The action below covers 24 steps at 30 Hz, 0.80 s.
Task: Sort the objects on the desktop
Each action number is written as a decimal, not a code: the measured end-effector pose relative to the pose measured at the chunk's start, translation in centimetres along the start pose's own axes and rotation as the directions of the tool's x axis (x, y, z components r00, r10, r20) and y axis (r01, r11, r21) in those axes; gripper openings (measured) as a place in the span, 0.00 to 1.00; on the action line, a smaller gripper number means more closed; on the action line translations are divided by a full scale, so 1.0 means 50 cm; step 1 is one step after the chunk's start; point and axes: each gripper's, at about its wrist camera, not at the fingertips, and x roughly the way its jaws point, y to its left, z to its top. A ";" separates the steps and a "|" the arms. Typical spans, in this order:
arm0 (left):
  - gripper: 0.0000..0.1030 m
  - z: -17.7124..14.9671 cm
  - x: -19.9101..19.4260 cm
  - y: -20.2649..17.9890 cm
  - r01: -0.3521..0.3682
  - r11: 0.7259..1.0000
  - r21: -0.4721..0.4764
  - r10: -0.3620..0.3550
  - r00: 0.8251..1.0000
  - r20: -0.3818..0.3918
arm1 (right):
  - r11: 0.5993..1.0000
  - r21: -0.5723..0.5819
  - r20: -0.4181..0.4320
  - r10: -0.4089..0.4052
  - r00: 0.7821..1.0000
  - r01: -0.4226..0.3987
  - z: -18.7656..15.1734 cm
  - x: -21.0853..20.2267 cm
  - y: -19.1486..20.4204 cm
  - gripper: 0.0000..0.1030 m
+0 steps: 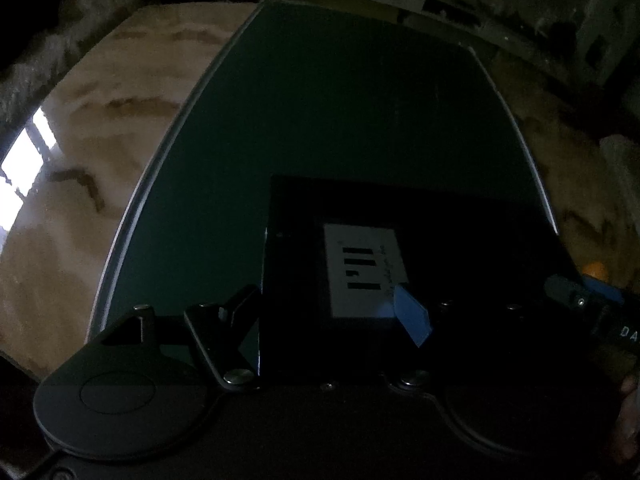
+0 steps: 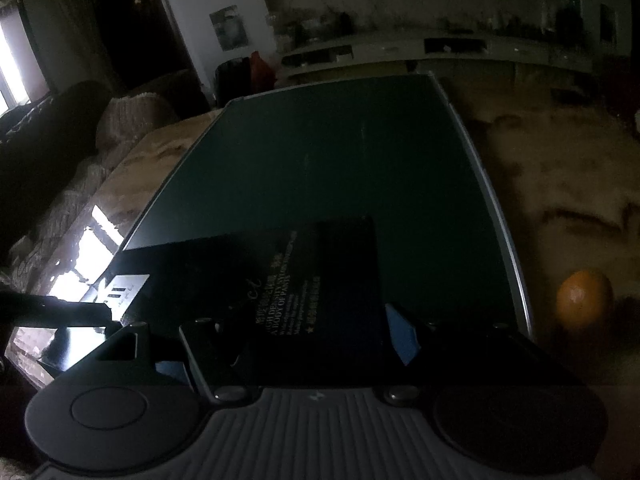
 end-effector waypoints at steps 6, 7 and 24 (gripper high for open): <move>0.71 -0.019 0.004 0.013 0.015 1.000 -0.009 -0.015 1.000 -0.007 | 1.000 -0.007 -0.004 0.002 1.000 -0.002 -0.025 -0.010 0.000 0.73; 0.71 -0.023 0.005 0.014 0.015 1.000 -0.009 -0.015 1.000 -0.008 | 1.000 -0.004 -0.005 0.004 1.000 -0.004 -0.028 -0.011 -0.002 0.73; 0.74 -0.056 0.009 0.012 0.010 1.000 0.015 -0.010 1.000 0.000 | 1.000 0.025 -0.013 0.008 1.000 -0.008 -0.069 -0.020 -0.008 0.73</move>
